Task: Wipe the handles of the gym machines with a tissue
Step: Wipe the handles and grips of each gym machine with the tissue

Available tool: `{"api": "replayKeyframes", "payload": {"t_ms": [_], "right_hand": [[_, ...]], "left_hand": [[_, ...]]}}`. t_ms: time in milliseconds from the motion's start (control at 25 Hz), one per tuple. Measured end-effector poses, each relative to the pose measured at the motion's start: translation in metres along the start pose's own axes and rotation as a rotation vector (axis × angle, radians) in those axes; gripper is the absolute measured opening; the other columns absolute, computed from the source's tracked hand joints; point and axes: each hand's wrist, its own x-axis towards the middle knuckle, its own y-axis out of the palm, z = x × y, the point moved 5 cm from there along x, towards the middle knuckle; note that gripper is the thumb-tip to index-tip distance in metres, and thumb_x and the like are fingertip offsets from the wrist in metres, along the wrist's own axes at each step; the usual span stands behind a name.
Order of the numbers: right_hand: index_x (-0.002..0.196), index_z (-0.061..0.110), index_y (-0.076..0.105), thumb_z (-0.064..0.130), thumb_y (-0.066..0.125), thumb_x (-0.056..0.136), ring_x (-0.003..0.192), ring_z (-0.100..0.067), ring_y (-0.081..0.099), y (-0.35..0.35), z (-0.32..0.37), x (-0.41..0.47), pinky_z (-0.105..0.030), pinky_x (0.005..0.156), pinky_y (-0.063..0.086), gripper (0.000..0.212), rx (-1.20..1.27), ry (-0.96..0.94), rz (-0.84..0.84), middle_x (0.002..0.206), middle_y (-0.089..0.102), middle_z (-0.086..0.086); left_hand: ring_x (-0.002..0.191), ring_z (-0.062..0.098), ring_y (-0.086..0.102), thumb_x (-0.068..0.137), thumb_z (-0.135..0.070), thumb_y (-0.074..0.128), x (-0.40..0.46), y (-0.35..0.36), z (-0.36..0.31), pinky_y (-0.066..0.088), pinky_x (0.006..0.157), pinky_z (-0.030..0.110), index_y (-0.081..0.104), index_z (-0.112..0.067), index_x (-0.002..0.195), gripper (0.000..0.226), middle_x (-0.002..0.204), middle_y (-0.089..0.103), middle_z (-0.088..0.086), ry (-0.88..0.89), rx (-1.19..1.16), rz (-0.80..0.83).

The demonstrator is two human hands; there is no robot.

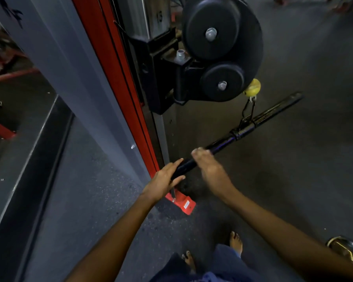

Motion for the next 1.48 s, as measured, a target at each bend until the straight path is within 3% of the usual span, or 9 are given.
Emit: {"api": "replayKeyframes", "payload": {"t_ms": [120,320,520,680,840,1040,1240,1400,1480], "right_hand": [[0.123,-0.005,0.057,0.003,0.034,0.085,0.126,-0.030,0.046,-0.001,0.007,-0.009,-0.032,0.114,0.018,0.045,-0.007,-0.232,0.070,0.131,0.054,-0.018],[0.125,-0.005,0.055,-0.009,0.035,0.083,0.123,-0.037,0.050,-0.020,-0.033,0.005,-0.028,0.115,0.018,0.046,0.082,0.161,-0.109,0.131,0.054,-0.020],[0.127,-0.005,0.054,-0.003,0.034,0.087,0.129,-0.029,0.043,0.009,0.029,-0.013,-0.034,0.114,0.019,0.045,-0.006,-0.343,0.072,0.135,0.050,-0.019],[0.129,-0.007,0.051,-0.024,0.043,0.074,0.130,-0.028,0.039,-0.019,-0.022,0.004,-0.032,0.115,0.017,0.057,0.060,0.022,-0.088,0.135,0.050,-0.020],[0.131,-0.006,0.049,-0.001,0.027,0.098,0.133,-0.027,0.037,0.014,0.043,-0.020,-0.035,0.116,0.019,0.039,0.014,-0.430,0.057,0.140,0.045,-0.020],[0.136,-0.004,0.041,-0.024,0.036,0.085,0.136,-0.032,0.033,-0.022,-0.056,-0.008,-0.040,0.116,0.020,0.055,0.062,0.087,-0.145,0.144,0.039,-0.019],[0.137,-0.006,0.039,-0.004,0.022,0.098,0.138,-0.029,0.027,0.002,-0.010,-0.013,-0.038,0.117,0.015,0.042,-0.004,-0.300,0.054,0.146,0.035,-0.018],[0.136,-0.003,0.043,-0.025,0.042,0.075,0.135,-0.037,0.034,-0.038,-0.086,0.008,-0.032,0.117,0.011,0.065,-0.014,0.179,-0.136,0.140,0.044,-0.021],[0.125,-0.008,0.053,-0.019,0.045,0.076,0.123,-0.040,0.048,-0.022,-0.051,0.021,-0.034,0.113,0.020,0.050,-0.020,0.185,-0.076,0.126,0.055,-0.025]], "left_hand": [[0.111,0.027,0.060,0.091,-0.025,0.066,-0.002,-0.005,0.002,0.049,0.095,0.035,0.040,-0.008,0.145,0.063,0.124,0.059,0.015,0.037,-0.011,-0.019],[0.117,0.023,0.057,0.090,-0.023,0.067,-0.002,-0.014,-0.001,0.046,0.099,0.031,0.043,-0.008,0.143,0.061,0.130,0.057,0.015,0.011,-0.039,-0.080],[0.120,0.020,0.055,0.085,-0.016,0.072,-0.002,-0.018,-0.004,0.039,0.102,0.019,0.047,-0.004,0.139,0.061,0.133,0.058,0.014,0.062,-0.057,-0.074],[0.118,0.023,0.057,0.086,-0.022,0.071,0.000,-0.023,-0.001,0.044,0.099,0.027,0.047,-0.006,0.140,0.062,0.131,0.058,0.014,0.009,-0.051,-0.069],[0.116,0.015,0.055,0.083,-0.014,0.073,-0.002,-0.024,-0.005,0.040,0.099,0.019,0.051,-0.002,0.136,0.058,0.129,0.061,0.015,0.073,-0.051,-0.082],[0.113,0.023,0.059,0.088,-0.033,0.066,0.004,-0.028,0.005,0.047,0.097,0.030,0.047,-0.009,0.140,0.061,0.127,0.061,0.013,0.012,-0.028,-0.047],[0.113,0.023,0.060,0.088,-0.031,0.066,0.005,-0.029,0.005,0.048,0.096,0.031,0.047,-0.008,0.139,0.059,0.126,0.061,0.013,0.020,-0.019,-0.040],[0.113,0.022,0.059,0.088,-0.028,0.067,0.004,-0.030,0.004,0.043,0.095,0.023,0.047,-0.007,0.140,0.059,0.126,0.061,0.013,0.034,-0.017,-0.057],[0.113,0.023,0.060,0.088,-0.026,0.067,0.003,-0.029,0.003,0.044,0.096,0.026,0.048,-0.006,0.139,0.058,0.127,0.061,0.014,0.042,-0.025,-0.060]]}}
